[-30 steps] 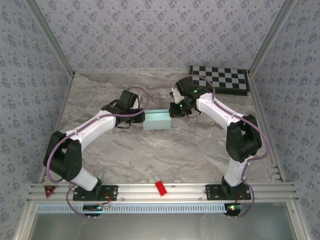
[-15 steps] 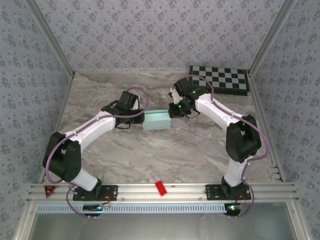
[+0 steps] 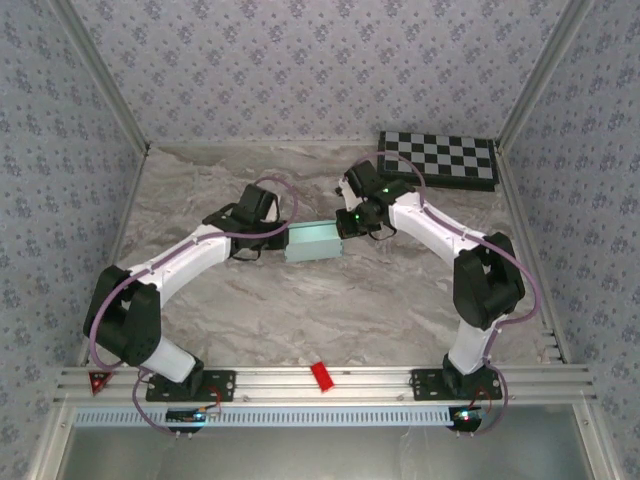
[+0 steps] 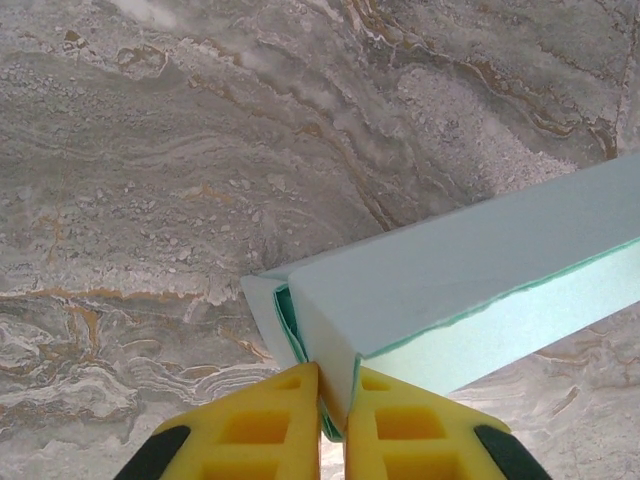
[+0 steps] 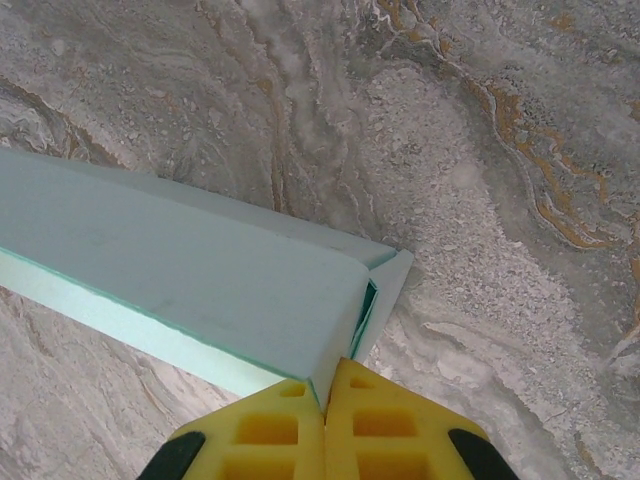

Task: Fold the paper box

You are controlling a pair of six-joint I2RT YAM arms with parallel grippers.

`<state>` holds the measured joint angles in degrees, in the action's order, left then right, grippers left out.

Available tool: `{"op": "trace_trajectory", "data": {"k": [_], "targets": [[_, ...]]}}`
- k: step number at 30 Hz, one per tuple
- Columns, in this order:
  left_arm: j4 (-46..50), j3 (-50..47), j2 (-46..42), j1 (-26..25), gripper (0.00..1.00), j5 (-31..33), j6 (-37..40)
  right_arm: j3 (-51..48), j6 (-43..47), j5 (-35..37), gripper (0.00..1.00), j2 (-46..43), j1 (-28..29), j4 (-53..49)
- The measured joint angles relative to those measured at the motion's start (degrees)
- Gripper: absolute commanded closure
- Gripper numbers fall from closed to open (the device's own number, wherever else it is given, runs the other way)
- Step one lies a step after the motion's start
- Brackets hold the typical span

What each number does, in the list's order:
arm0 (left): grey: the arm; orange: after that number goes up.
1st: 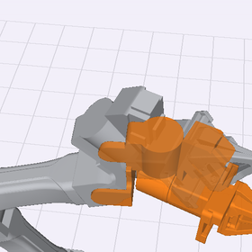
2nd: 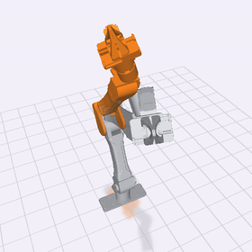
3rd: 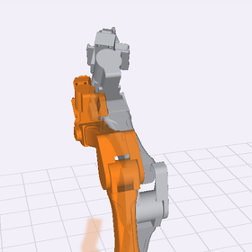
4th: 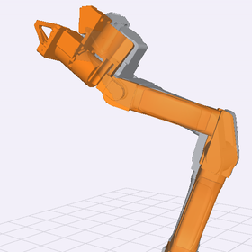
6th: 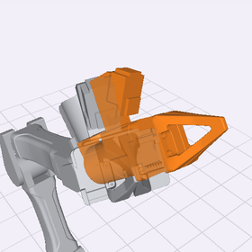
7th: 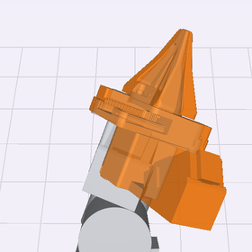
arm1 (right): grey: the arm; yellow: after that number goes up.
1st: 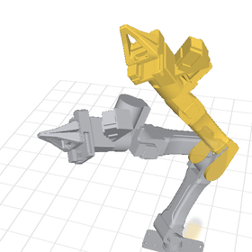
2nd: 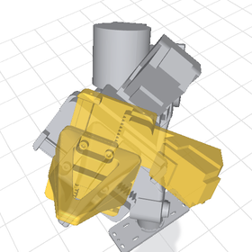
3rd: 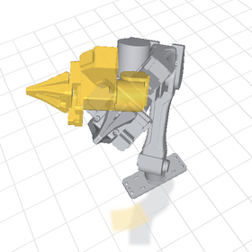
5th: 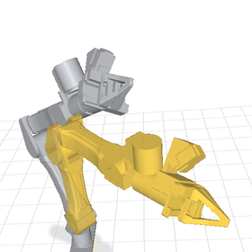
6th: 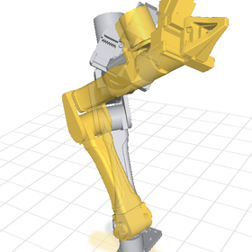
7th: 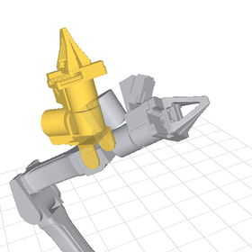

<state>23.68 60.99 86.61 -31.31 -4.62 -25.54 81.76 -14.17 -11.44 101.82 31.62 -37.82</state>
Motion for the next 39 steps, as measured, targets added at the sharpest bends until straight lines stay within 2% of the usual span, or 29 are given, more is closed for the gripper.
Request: {"op": "trace_trajectory", "data": {"k": [11,27,34,39], "targets": [[-0.3,-0.4,-0.2,-0.3,0.80,0.4,0.2,-1.0,-0.4,2.7,0.95,-0.3,1.0,0.8],[1.9,1.0,-1.2,-0.7,0.57,-0.1,2.2,-1.0,-0.5,3.8,0.95,-0.3,1.4,0.7],[1.9,1.2,-4.1,-0.7,0.56,-0.5,2.3,-0.9,-0.5,3.8,0.95,-0.2,1.6,0.7],[1.6,1.2,-5.5,-0.3,0.66,-0.5,2.1,-0.5,-0.5,3.8,0.95,0.0,1.6,0.3]]}}
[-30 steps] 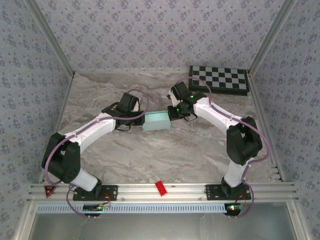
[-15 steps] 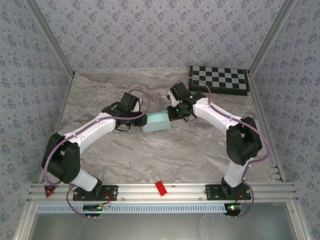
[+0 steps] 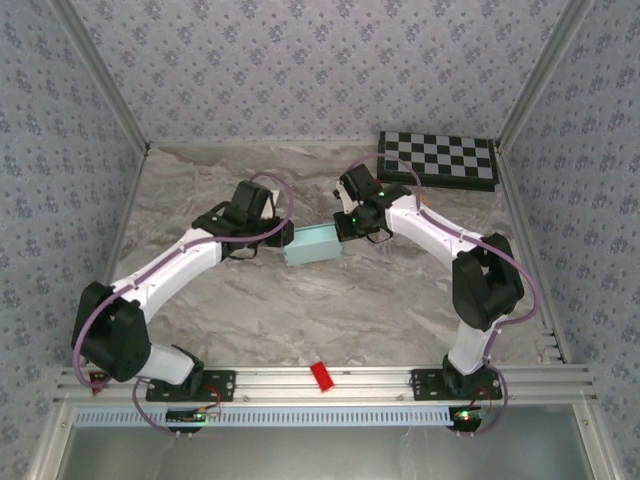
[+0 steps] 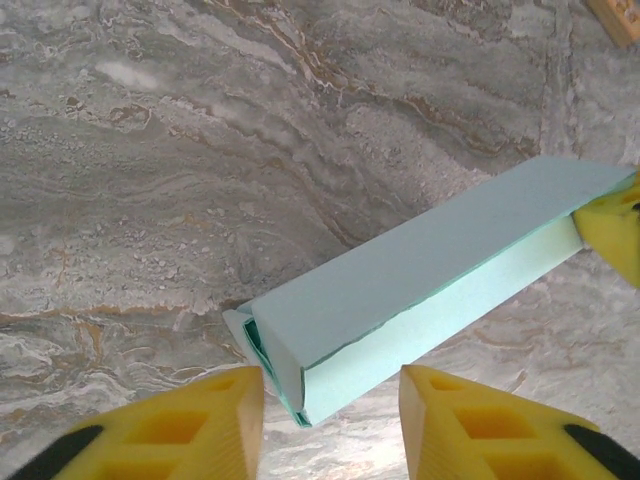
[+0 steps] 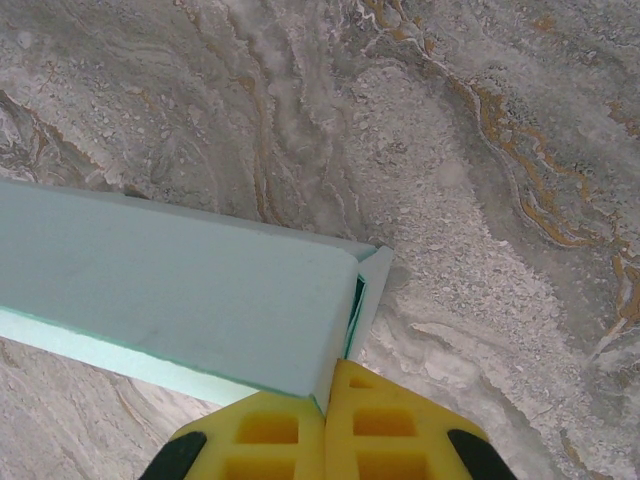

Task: Fold the paper box

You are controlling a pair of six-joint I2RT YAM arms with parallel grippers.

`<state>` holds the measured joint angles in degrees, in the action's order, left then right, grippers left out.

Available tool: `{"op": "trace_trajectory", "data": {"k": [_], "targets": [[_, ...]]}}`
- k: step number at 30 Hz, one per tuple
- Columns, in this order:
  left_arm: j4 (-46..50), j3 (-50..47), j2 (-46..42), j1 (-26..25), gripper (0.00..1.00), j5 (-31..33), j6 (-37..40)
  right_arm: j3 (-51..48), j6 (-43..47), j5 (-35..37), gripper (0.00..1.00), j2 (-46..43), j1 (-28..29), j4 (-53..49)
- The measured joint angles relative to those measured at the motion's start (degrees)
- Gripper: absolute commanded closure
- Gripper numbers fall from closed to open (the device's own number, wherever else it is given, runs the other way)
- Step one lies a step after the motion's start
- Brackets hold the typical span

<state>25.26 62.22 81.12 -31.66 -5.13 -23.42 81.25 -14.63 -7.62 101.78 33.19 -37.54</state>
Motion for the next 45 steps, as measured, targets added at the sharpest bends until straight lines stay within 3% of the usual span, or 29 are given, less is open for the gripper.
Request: {"op": "trace_trajectory", "data": {"k": [23,45], "targets": [[-0.3,-1.2,1.1,0.4,0.90,0.5,-0.2,1.0,0.0,0.3,0.95,0.7,0.6,-0.6],[-4.0,-3.5,1.0,0.4,0.90,0.5,-0.2,1.1,0.0,0.9,0.94,0.7,0.6,-0.9]]}}
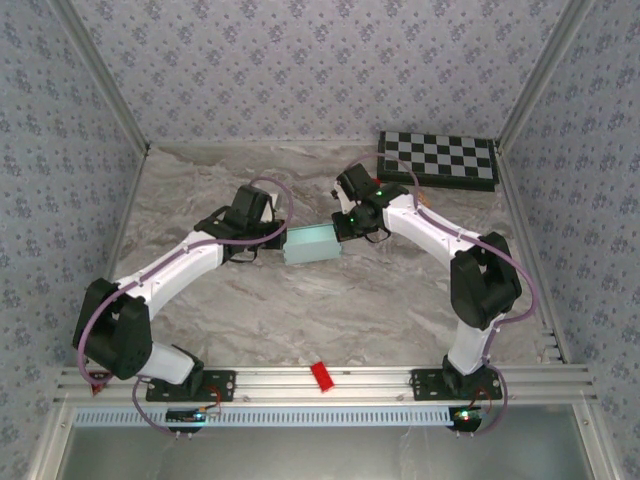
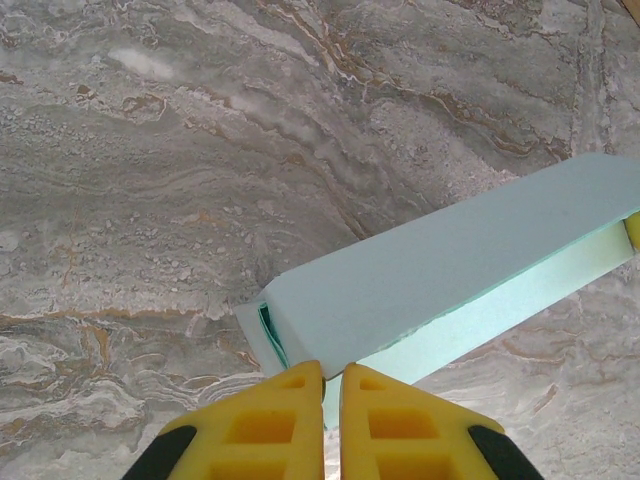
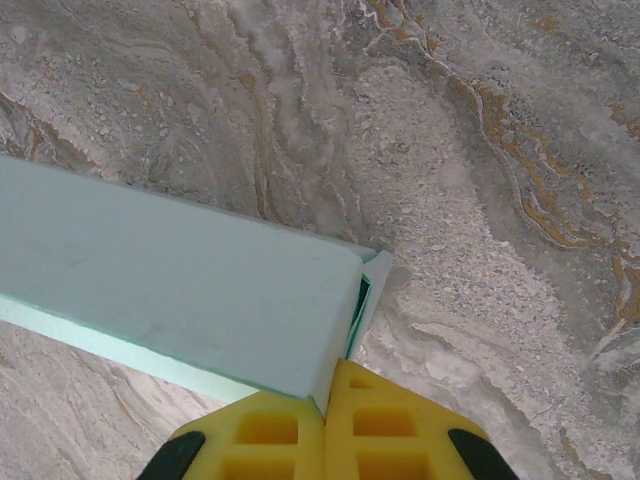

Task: Fold the paper box

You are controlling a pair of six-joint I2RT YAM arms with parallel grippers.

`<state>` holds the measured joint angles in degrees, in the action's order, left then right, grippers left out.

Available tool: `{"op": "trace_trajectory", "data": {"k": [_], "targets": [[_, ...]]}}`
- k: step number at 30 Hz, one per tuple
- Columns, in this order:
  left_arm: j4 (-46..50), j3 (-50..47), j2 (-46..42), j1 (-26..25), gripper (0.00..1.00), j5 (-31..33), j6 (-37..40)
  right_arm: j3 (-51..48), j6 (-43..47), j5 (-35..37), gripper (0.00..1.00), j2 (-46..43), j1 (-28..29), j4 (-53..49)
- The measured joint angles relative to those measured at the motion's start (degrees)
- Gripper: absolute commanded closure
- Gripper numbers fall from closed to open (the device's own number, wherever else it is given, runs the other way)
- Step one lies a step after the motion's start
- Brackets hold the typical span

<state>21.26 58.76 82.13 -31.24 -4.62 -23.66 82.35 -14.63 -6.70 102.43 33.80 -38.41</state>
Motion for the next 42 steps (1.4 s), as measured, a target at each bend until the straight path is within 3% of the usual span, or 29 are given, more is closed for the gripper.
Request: {"op": "trace_trajectory", "data": {"k": [8,20,31,42], "targets": [[-0.1,0.0,0.0,-0.1,0.89,-0.2,0.0,0.0,-0.1,0.5,0.92,-0.3,0.0,-0.2],[1.3,1.6,1.0,-0.3,0.83,-0.7,0.2,-0.8,-1.1,1.3,0.81,-0.9,0.0,-0.9],[3.2,1.6,2.2,-0.4,0.83,-0.7,0.2,-3.0,-1.0,1.4,0.69,-3.7,0.0,-1.0],[3.5,1.6,2.4,-0.4,0.85,-0.7,0.2,-4.4,-1.0,1.3,0.65,-6.8,-0.1,0.0]]}}
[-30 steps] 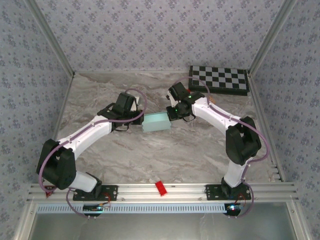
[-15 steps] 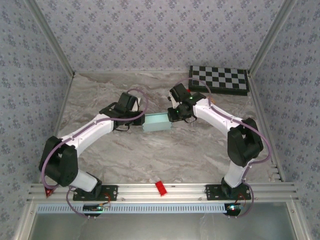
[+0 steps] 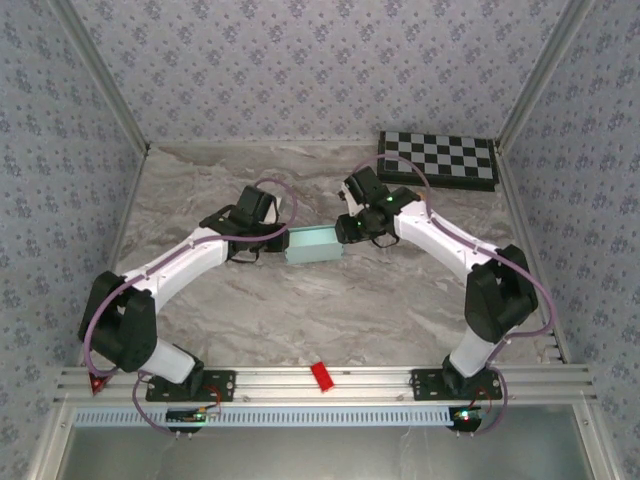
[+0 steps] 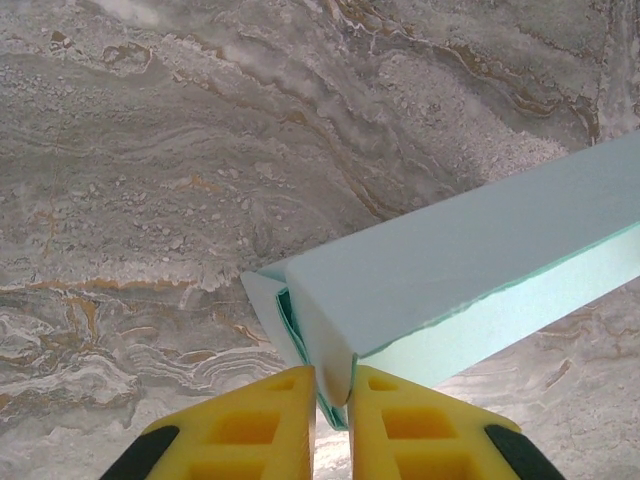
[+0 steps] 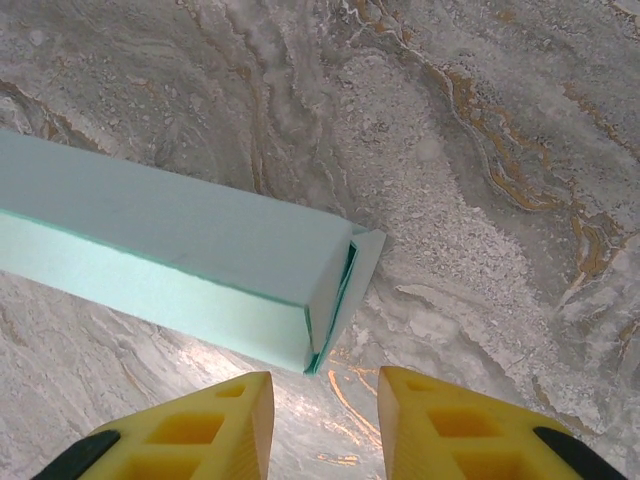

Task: Fold the paper box

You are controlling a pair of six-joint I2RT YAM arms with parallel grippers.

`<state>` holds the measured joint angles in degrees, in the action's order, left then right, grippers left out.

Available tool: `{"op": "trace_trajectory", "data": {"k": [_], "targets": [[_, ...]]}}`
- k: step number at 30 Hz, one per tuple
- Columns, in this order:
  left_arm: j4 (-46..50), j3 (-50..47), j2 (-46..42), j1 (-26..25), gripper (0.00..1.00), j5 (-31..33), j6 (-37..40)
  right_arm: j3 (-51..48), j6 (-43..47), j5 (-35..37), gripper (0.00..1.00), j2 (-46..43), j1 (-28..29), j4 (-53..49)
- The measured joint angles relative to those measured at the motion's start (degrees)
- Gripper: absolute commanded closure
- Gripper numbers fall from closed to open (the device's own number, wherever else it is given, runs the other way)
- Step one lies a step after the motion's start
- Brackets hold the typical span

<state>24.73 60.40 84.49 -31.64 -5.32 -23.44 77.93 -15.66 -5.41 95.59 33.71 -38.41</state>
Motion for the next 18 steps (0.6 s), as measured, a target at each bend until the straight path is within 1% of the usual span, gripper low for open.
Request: {"op": "trace_trajectory", "data": {"k": [11,18], "targets": [[0.2,0.0,0.0,0.0,0.88,0.0,0.0,-0.2,-0.6,-6.3,0.60,-1.7,-3.4,3.1],[0.2,0.0,0.0,0.0,0.88,0.0,0.0,4.1,-1.3,-8.4,0.59,1.0,-4.1,3.4]]}}
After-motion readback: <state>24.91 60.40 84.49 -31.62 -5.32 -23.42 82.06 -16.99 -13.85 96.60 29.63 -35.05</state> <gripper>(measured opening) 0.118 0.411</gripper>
